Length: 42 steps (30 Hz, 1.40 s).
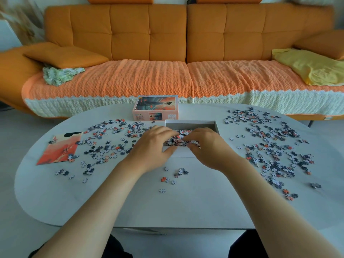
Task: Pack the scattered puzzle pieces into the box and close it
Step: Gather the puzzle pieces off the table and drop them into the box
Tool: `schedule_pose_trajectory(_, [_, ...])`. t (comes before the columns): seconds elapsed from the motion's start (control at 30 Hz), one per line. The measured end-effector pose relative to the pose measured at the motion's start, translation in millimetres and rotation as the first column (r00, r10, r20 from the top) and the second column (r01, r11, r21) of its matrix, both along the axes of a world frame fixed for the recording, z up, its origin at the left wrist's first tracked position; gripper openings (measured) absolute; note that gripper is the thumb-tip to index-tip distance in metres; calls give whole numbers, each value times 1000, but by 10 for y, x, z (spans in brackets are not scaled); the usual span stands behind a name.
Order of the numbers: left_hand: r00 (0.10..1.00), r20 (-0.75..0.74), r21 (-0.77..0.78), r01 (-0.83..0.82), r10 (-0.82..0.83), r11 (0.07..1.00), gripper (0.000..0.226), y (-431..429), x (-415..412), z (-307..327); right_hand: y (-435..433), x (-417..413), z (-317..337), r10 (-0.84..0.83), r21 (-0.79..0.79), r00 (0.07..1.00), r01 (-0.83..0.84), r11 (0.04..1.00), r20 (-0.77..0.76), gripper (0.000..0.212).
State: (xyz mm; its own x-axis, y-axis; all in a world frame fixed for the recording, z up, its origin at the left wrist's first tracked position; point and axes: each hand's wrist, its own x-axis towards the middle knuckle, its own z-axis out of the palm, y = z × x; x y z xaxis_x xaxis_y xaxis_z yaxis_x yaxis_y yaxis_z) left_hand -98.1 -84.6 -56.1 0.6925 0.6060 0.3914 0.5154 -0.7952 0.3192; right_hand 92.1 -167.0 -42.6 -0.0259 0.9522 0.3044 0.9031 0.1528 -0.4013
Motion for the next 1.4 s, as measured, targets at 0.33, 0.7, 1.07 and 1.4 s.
schedule_pose_trajectory(0.33, [932,-352,-352,-45,-88,935,65,-310,-363,26,-288,-214,-52,119,-266,989,-91,960,92,26])
schedule_pose_trajectory(0.7, [987,-158,-327,-31,-22,945,19,-352,-318,-177,-293,-361,-153,58,-323,995,-29,946,81,23])
schedule_pose_trajectory(1.07, [979,-194,-349,-15,-57,937,28,-416,-318,-124,-329,-524,-137,-65,-369,998,68,927,19,37])
schedule_pose_trajectory(1.4, [978,-201,-396,-23,-62,918,23,-418,-293,-44,-288,-532,-56,-43,-366,997,18,931,-58,13])
